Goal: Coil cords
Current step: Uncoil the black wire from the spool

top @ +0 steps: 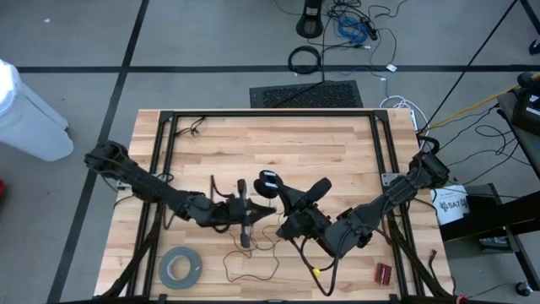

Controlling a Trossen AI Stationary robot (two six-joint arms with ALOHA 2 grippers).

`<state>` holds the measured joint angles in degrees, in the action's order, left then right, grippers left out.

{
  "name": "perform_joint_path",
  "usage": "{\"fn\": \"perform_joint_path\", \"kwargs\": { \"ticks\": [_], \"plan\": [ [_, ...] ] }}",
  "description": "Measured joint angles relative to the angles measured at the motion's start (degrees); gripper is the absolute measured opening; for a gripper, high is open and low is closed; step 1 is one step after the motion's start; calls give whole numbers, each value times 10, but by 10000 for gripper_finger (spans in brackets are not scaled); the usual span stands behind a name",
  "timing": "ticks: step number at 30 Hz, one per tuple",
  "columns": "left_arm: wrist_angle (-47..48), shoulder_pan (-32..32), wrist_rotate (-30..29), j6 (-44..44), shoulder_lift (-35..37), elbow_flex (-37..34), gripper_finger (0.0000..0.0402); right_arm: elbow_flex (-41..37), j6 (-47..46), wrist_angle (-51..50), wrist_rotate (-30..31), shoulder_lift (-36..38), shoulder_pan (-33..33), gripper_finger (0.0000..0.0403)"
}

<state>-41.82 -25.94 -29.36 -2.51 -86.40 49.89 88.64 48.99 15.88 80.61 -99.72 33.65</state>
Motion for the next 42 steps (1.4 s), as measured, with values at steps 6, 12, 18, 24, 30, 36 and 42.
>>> {"fn": "perform_joint_path", "kwargs": {
  "ticks": [6, 12, 18, 24, 30, 36, 42],
  "plan": [
    [23, -24, 21, -14, 57, 0, 2, 0, -5, -8, 4, 0, 2, 0],
    [24, -53, 85, -16, 115, 0, 2, 0, -38, -55, 38, 0, 2, 0],
    [67, -96, 73, -84, 180, 0, 1, 0, -57, -67, 40, 0, 2, 0],
    [198, -136, -81, -134, 256, 0, 1, 0, -77, -75, 34, 0, 8, 0],
    [340, -151, -204, -139, 312, 0, 1, 0, -78, -70, 31, 0, 21, 0],
    [409, -149, -218, -130, 325, 0, 1, 0, -103, -54, -19, 10, 30, 0],
    [481, -138, -215, -96, 311, 0, 1, 0, -82, 7, -73, 14, 32, 0]
  ]
}}
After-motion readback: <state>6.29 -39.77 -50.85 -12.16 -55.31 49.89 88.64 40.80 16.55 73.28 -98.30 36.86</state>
